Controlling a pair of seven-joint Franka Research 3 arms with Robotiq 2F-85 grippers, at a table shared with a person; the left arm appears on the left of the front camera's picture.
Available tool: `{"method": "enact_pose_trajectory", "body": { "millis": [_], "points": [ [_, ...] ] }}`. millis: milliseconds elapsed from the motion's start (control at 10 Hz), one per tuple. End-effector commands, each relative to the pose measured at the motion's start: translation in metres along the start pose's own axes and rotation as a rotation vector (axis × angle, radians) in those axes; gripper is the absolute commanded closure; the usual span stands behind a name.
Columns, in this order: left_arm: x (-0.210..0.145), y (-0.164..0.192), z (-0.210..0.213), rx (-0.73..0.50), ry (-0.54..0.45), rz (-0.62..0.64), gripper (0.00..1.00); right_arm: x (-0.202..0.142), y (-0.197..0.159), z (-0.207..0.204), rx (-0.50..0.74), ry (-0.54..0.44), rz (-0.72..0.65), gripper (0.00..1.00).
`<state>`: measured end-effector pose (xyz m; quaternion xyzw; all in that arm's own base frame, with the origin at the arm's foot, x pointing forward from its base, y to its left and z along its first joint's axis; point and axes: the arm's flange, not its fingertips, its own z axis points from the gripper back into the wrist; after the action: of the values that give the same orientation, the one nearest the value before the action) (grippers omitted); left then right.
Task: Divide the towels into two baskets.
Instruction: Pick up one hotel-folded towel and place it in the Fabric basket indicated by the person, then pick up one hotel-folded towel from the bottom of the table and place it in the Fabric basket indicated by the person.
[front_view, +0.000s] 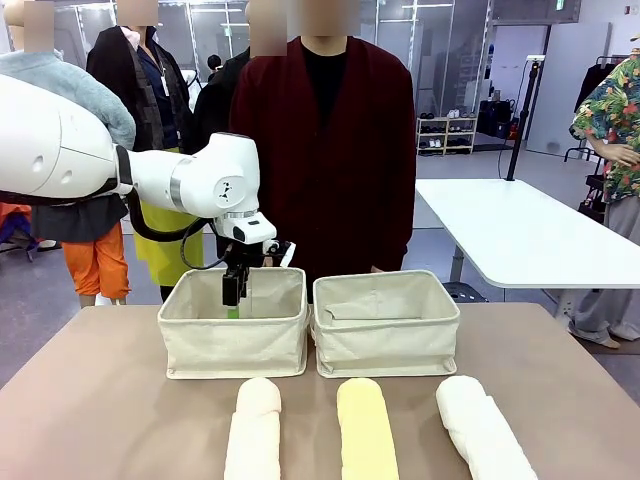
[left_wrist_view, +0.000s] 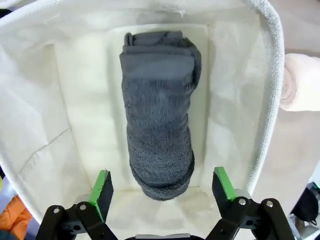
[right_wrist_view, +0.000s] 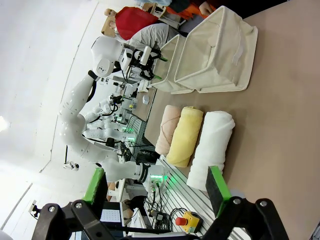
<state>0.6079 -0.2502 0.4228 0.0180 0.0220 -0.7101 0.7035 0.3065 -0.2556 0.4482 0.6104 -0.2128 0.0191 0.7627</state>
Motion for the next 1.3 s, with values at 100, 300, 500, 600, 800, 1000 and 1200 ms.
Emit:
{"method": "enact_pose_trajectory", "body": {
  "millis": [100,300,500,600,800,1000,1200],
  "points": [
    [0.000,0.000,0.000,0.000,0.000,0.000,0.00,-0.001,0.004,0.001,0.011,-0.007,0.016,0.00],
    [0.000,0.000,0.000,0.000,0.000,0.000,0.00,-0.001,0.004,0.001,0.011,-0.007,0.016,0.00],
    [0.000,0.000,0.000,0.000,0.000,0.000,0.00,-0.001,0.004,0.001,0.011,-0.007,0.016,0.00],
    [0.000,0.000,0.000,0.000,0.000,0.000,0.00,-0.001,0.004,0.001,0.011,-0.007,0.016,0.00],
    [0.000,0.000,0.000,0.000,0.000,0.000,0.00,-0.001,0.004,0.001,0.011,-0.007,0.016,0.00],
    [0.002,-0.001,-0.002,-0.003,-0.002,0.015,0.00,-0.001,0.004,0.001,0.011,-0.007,0.016,0.00],
    [-0.031,-0.046,0.049,0.010,-0.228,0.099,0.00,-0.001,0.004,0.001,0.011,-0.007,0.016,0.00]
  ]
}}
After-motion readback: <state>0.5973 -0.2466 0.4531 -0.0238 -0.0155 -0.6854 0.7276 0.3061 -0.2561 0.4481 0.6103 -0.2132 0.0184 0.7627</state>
